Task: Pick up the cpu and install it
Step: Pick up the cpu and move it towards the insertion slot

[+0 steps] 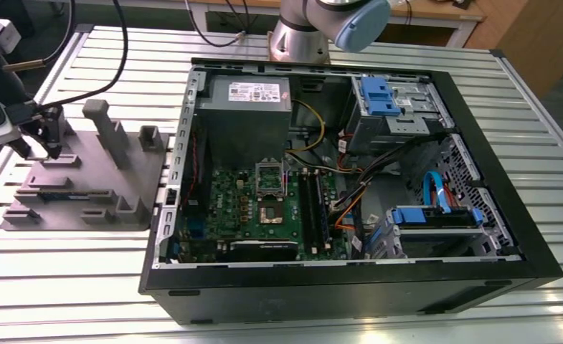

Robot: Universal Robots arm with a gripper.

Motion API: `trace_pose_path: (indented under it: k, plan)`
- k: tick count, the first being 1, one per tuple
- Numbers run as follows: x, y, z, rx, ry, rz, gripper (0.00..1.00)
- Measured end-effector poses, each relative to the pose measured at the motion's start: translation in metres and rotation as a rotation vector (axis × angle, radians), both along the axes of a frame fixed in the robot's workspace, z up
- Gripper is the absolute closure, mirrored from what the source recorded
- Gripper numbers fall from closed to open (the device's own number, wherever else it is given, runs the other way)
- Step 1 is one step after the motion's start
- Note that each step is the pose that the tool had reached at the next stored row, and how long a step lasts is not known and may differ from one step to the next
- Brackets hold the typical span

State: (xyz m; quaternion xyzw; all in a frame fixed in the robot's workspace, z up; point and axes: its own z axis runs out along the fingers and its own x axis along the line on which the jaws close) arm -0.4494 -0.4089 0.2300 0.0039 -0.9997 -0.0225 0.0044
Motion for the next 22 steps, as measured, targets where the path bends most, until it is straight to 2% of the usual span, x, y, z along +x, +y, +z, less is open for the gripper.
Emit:
trace_pose_path:
  k: [22]
  plan:
    - [0.0,0.0,0.0044,0.0,0.0,0.0,0.53]
